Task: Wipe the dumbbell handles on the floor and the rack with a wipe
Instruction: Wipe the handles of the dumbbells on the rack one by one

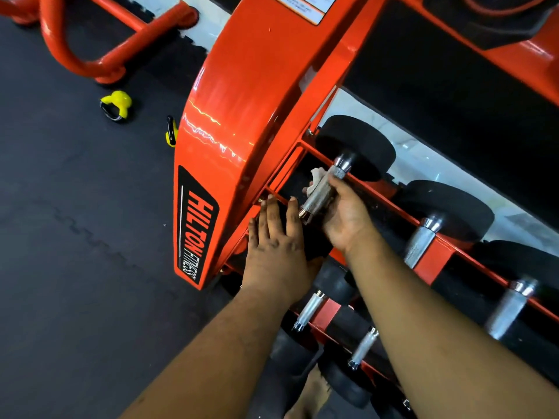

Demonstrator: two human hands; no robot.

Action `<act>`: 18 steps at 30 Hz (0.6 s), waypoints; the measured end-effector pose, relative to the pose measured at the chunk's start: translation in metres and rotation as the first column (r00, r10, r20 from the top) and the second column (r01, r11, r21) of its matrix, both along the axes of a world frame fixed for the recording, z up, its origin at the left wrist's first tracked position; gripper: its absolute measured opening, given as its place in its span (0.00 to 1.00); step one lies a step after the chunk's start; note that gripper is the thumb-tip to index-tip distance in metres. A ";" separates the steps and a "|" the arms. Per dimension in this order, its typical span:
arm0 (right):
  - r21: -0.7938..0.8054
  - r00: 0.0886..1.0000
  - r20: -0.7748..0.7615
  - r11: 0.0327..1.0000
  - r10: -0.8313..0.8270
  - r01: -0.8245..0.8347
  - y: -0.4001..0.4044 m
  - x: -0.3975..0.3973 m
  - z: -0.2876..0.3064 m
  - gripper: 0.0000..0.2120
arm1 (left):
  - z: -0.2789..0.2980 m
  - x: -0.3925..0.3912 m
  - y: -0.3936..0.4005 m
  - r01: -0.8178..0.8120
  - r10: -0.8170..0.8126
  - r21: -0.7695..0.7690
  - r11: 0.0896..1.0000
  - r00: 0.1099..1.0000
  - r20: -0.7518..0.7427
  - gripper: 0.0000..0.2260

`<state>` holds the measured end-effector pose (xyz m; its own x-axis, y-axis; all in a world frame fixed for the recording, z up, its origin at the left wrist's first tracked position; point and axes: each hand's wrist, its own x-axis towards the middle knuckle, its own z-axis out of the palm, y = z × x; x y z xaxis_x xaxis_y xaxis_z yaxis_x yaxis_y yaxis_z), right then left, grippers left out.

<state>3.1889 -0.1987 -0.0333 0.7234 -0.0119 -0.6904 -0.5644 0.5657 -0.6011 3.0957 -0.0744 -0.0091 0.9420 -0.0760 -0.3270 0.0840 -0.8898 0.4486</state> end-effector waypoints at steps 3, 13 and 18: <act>0.002 0.999 0.029 1.000 -0.025 0.025 -0.010 0.015 0.005 0.20 | -0.002 0.000 0.000 -0.006 0.006 -0.006 1.000 1.000 0.006 0.49; -0.165 1.000 -0.009 0.986 0.020 -0.021 -0.010 0.014 0.000 0.17 | -0.001 0.000 0.000 -0.003 0.003 -0.012 1.000 1.000 0.001 0.49; -0.454 0.973 -0.065 0.861 0.222 -0.227 -0.010 -0.020 0.001 0.11 | -0.001 0.001 0.002 0.014 -0.014 -0.015 1.000 1.000 -0.016 0.49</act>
<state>3.1689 -0.2089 -0.0325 0.7375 -0.1647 -0.6549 -0.6505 0.0872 -0.7545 3.0968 -0.0728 -0.0098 0.9356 -0.0939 -0.3404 0.0788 -0.8841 0.4606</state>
